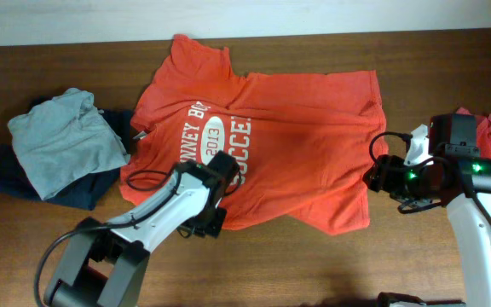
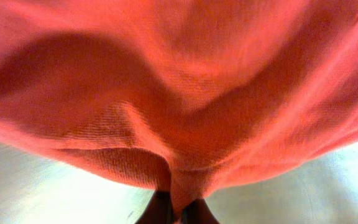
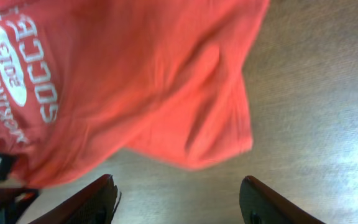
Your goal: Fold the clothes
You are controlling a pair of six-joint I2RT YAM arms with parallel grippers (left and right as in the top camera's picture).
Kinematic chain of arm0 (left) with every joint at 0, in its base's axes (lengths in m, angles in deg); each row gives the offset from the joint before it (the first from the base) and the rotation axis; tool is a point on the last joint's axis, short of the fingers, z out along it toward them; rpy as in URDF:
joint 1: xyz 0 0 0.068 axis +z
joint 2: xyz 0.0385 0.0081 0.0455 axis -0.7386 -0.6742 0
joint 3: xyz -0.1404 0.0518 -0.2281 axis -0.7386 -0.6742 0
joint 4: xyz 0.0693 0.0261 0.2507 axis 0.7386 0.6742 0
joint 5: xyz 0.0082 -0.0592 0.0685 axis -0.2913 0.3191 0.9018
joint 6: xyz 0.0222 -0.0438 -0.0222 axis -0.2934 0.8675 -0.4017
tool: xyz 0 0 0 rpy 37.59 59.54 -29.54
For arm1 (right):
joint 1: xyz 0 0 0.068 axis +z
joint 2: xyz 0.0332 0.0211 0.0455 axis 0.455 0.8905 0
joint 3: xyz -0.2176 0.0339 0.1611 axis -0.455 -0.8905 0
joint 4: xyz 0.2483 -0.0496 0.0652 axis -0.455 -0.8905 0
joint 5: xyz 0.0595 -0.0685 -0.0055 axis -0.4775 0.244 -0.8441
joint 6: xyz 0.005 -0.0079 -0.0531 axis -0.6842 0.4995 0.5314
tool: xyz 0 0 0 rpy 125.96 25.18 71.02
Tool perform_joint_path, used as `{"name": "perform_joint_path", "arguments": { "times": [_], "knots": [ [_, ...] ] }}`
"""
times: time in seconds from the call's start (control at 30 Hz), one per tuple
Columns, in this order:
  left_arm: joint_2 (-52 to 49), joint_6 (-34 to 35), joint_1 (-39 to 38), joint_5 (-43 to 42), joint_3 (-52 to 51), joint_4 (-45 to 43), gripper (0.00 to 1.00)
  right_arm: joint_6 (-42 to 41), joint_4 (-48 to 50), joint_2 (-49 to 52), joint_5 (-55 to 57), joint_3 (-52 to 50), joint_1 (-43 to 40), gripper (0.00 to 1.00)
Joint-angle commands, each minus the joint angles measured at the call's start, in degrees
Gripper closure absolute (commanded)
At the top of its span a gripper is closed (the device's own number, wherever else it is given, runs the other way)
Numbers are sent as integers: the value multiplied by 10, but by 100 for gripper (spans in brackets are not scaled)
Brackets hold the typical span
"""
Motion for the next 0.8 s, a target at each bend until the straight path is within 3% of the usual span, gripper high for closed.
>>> {"name": "perform_joint_path", "arguments": {
  "times": [0.0, 0.03, 0.27, 0.57, 0.77],
  "knots": [
    [35, -1, 2, 75, 113, 97, 99, 1, 1, 1, 23, -1, 2, 28],
    [40, -7, 2, 94, 150, 141, 100, 1, 1, 3, 23, -1, 2, 28],
    [40, -33, 2, 126, 190, 215, 100, 8, -4, 28, 22, -1, 3, 27],
    [40, -44, 2, 150, 225, 248, 100, 12, -37, 102, 18, -26, 3, 27],
    [40, -29, 12, 175, 246, 248, 100, 10, -12, 146, -34, -118, 3, 27]
  ]
}}
